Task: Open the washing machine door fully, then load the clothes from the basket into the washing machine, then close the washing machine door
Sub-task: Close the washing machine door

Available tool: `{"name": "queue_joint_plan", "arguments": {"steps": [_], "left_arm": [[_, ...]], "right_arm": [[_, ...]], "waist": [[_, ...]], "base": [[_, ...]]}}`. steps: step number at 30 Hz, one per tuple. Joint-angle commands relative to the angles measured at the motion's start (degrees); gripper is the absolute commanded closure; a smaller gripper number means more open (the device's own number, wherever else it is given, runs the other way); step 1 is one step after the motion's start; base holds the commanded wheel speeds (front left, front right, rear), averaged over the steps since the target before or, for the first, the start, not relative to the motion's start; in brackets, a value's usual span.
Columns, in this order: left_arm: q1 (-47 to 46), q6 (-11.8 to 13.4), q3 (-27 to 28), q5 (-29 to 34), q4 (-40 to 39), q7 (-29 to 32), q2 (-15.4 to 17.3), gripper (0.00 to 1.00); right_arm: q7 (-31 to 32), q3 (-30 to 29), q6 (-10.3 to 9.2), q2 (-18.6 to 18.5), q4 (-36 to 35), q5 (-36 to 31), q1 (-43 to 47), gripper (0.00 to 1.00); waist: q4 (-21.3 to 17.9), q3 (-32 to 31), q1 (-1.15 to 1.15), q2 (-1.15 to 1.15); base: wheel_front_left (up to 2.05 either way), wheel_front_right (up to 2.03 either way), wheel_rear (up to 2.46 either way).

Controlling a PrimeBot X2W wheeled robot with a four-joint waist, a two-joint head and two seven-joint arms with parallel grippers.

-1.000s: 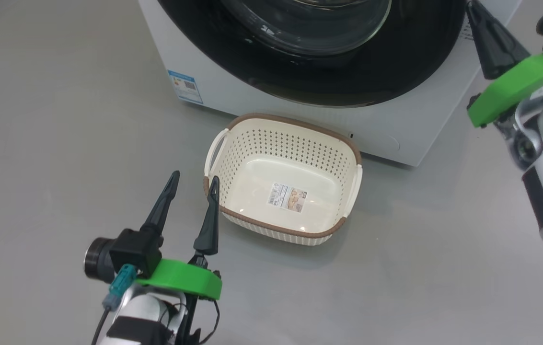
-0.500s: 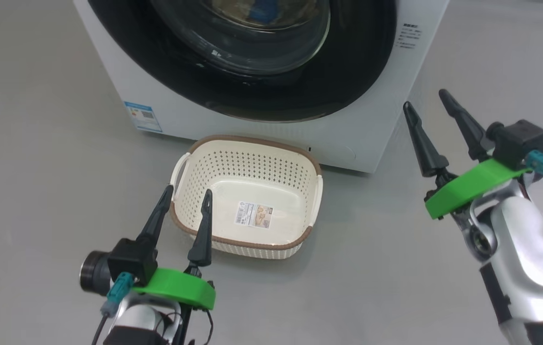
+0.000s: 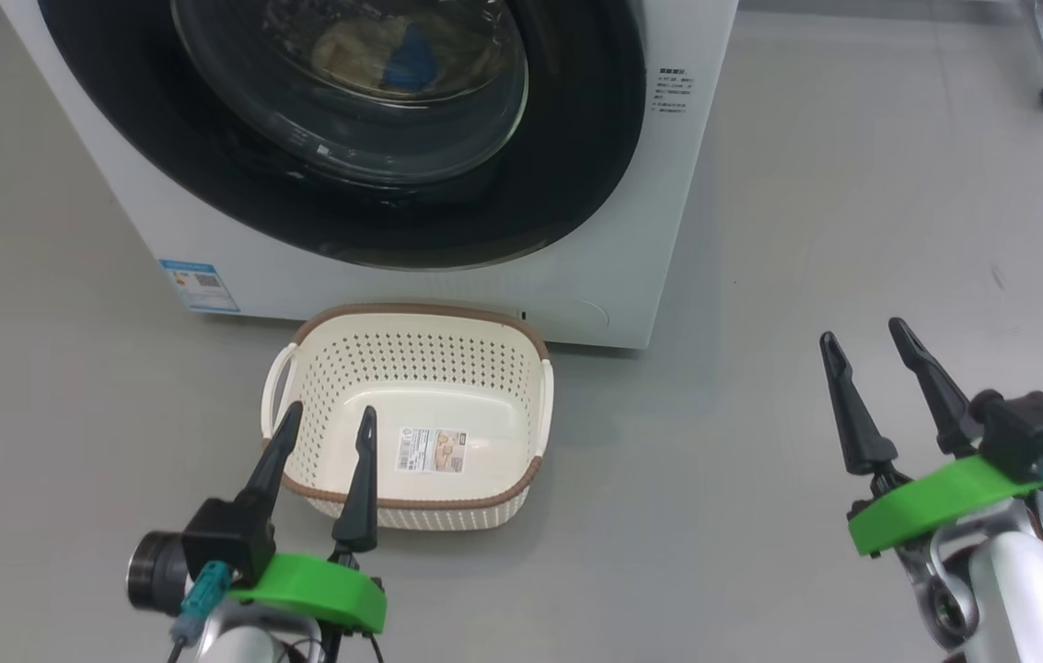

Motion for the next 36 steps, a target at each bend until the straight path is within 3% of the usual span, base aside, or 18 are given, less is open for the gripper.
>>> {"name": "queue_joint_plan", "arguments": {"steps": [1,16,36], "left_arm": [[-0.3,0.8,2.3,-0.5,-2.2,-0.6,1.3,0.00],[2.0,2.1,2.1,-1.0,-4.3,0.3,2.5,0.00],[3.0,2.8,1.3,-1.9,-4.6,0.7,3.0,0.00]], "right_arm": [[0.1,-0.2,-0.21,0.3,-4.2,-1.2,1.1,0.00],[3.8,-3.1,-0.21,0.5,-17.5,-0.2,13.4,0.00],[5.4,-3.6,-0.21,0.5,-19.9,0.4,15.7,0.00]], "waist": [[-1.2,-0.5,0.00,0.00],[-3.8,-1.7,0.00,0.00],[-4.9,-2.8,0.00,0.00]], "base": [[0.00,0.00,0.00],[0.00,0.00,0.00],[0.00,0.00,0.00]]}}
